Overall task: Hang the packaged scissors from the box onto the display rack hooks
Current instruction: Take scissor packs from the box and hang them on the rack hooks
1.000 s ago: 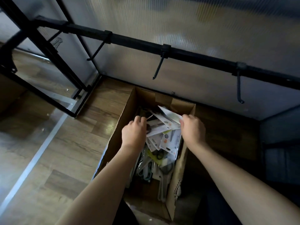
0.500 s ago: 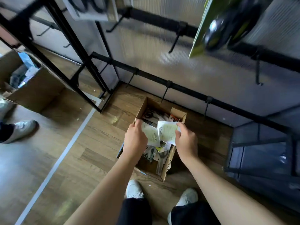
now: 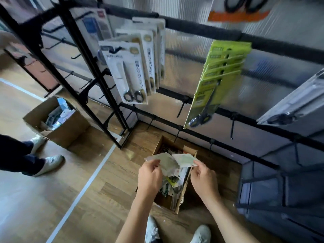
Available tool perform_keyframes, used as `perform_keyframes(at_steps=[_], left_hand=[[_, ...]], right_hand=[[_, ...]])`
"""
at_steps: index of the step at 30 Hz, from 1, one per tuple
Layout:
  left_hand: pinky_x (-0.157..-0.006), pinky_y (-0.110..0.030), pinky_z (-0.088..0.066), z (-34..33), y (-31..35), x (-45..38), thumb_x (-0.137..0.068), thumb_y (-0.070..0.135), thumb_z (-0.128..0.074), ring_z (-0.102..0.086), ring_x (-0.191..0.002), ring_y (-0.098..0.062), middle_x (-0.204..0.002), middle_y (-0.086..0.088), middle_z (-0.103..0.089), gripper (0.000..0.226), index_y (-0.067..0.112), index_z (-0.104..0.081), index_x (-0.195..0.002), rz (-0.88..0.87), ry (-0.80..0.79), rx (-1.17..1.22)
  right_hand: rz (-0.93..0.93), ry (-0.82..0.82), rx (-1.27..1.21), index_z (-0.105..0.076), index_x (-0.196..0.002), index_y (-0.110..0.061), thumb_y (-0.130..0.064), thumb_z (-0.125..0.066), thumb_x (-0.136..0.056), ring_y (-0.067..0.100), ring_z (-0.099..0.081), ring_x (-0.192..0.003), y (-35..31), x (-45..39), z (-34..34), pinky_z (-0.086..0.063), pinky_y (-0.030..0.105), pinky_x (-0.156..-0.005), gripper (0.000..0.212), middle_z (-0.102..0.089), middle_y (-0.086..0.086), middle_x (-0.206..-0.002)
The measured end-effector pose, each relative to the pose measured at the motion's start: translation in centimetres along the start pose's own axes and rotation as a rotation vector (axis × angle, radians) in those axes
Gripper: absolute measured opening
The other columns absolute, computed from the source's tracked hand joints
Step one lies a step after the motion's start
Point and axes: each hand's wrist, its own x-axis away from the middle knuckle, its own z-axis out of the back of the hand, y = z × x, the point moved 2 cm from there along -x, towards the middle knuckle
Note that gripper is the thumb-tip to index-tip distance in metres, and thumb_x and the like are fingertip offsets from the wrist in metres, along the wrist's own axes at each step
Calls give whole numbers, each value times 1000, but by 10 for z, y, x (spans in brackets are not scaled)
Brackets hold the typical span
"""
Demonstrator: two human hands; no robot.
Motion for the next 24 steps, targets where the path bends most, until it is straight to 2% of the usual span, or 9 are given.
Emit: perform_keyframes(at_steps=[2, 5, 7, 9, 11, 14, 16, 20, 24], left_hand=[[-83, -19, -43, 2, 10, 13, -86, -1, -43, -55, -105, -17, -119, -7, -59, 43, 11, -61, -123, -49, 5, -24], [-80, -11, -36, 3, 26, 28, -89, -2, -48, -56, -102, -17, -118, -8, -58, 41, 11, -60, -125, -184, 55, -110], [-77, -17, -40, 5, 37, 34, -85, -9, -50, -58, -101, -23, -110, -7, -60, 37, 9, -67, -114, -222, 105, -108], [-74, -22, -39, 7, 48, 38, -81, -12, -55, -57, -97, -27, -103, -5, -54, 34, 11, -71, -100, -237, 158, -101], [-80, -24, -37, 6, 60, 41, -77, -11, -62, -52, -99, -30, -108, -8, -45, 31, 15, -74, -90, -273, 194, -119], [-97, -29, -34, 2, 79, 49, -76, -3, -71, -42, -117, -33, -132, -15, -33, 21, 15, -76, -84, -317, 201, -135], [-99, -26, -33, -1, 91, 55, -79, 4, -71, -39, -118, -28, -136, -14, -32, 13, 15, -76, -84, -369, 163, -117], [-68, -4, -33, -11, 118, 63, -80, 2, -71, -56, -92, -18, -106, -2, -55, 12, 8, -77, -89, -536, 34, -107], [-64, -12, -41, -25, 163, 76, -82, 3, -68, -62, -77, -19, -83, 1, -65, 11, 8, -75, -88, -687, -71, -142]], right_hand=[[56, 48, 50, -59, -125, -5, -9, -58, -91, 15, -69, -94, -5, 5, 16, -39, -6, -62, 34, -70, 10, -109], [54, 126, 72, -65, -117, -11, -11, -60, -91, 14, -69, -86, -13, 10, 42, -47, 6, -63, 27, -72, 5, -100], [73, 197, 115, -69, -110, -18, -16, -62, -90, 13, -67, -74, -18, 13, 60, -52, 17, -58, 21, -72, 2, -88], [81, 282, 196, -70, -106, -23, -23, -63, -89, 11, -58, -65, -24, 18, 80, -46, 19, -51, 18, -65, -2, -80], [66, 368, 241, -72, -102, -24, -23, -67, -86, 10, -48, -63, -28, 24, 98, -36, 18, -50, 17, -57, -1, -78], [77, 416, 306, -75, -93, -23, -18, -76, -78, 19, -55, -68, -28, 34, 116, -36, 22, -49, 16, -63, 2, -75], [47, 453, 326, -76, -88, -24, -17, -79, -73, 26, -54, -69, -25, 39, 127, -36, 24, -49, 17, -58, 5, -73], [-13, 556, 310, -74, -76, -25, -17, -86, -62, 33, -49, -70, -14, 47, 157, -47, 35, -52, 20, -52, 11, -77], [19, 634, 221, -72, -79, -18, -10, -84, -66, 37, -56, -84, 1, 52, 197, -41, 32, -64, 19, -54, 16, -92]])
